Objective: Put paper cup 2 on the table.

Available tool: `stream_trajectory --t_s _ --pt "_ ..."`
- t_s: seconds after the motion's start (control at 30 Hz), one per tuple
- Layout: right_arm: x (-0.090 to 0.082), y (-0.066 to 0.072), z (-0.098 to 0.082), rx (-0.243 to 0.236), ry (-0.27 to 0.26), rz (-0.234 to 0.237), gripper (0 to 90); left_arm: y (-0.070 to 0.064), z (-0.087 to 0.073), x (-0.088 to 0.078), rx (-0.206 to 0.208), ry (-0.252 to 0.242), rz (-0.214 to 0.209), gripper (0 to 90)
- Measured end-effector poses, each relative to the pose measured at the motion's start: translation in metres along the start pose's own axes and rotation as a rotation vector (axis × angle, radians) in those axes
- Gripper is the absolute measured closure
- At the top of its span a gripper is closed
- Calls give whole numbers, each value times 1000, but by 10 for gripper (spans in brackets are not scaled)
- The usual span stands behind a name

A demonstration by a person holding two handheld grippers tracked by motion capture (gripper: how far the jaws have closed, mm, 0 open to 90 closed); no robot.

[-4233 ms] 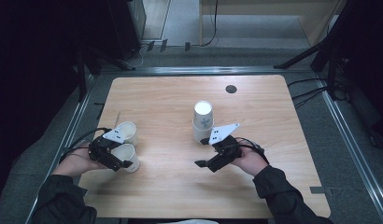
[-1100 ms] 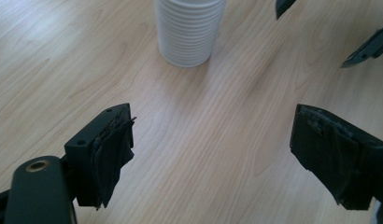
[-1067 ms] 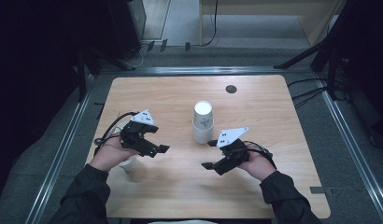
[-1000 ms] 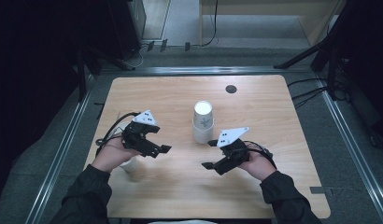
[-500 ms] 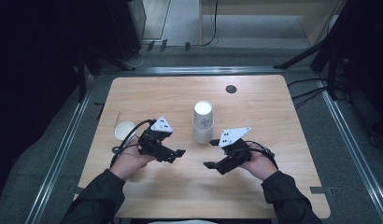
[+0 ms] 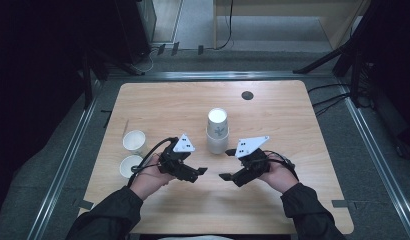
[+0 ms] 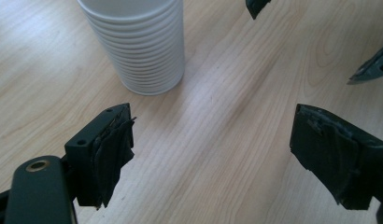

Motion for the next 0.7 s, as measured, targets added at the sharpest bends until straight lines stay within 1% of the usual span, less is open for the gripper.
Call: stream_trajectory --t_s 0.07,0.17,0.23,0.3,0.4,0.43,0.47,0.53,0.6,0.7 --pt "-1 0 0 2 5 2 194 0 -1 2 -7 -4 1 137" --pt "-1 0 -1 -5 10 -1 194 1 -2 5 -3 3 21 137" --pt "-1 0 -1 -7 12 -2 194 2 -3 7 -6 11 17 137" --pt "-1 0 -1 -8 11 -5 194 2 -4 7 -12 18 -2 137" --pt "-1 0 -1 -10 14 -5 194 2 -5 9 -6 31 -1 137" --pt "-1 0 -1 -10 15 -3 194 2 -5 10 1 38 7 138" --pt "-1 0 -1 -11 16 -4 194 2 -6 11 2 44 4 137" --pt "-1 0 -1 -12 16 -3 194 2 -6 12 5 44 18 138" --pt "-1 0 -1 -10 18 -2 194 2 -6 12 -3 47 -2 138" --pt "-2 -1 -2 -15 18 -4 194 3 -7 13 6 60 5 138"
Point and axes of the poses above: each handheld gripper's, and its own axes: x roughly forward along the jaws, z roughly out of its top, y roughly to its left, the point moved 3 cm from there along x, roughly forward along the jaws, and after that the axes turned 8 degrees about -x, right-handed, at the moved point
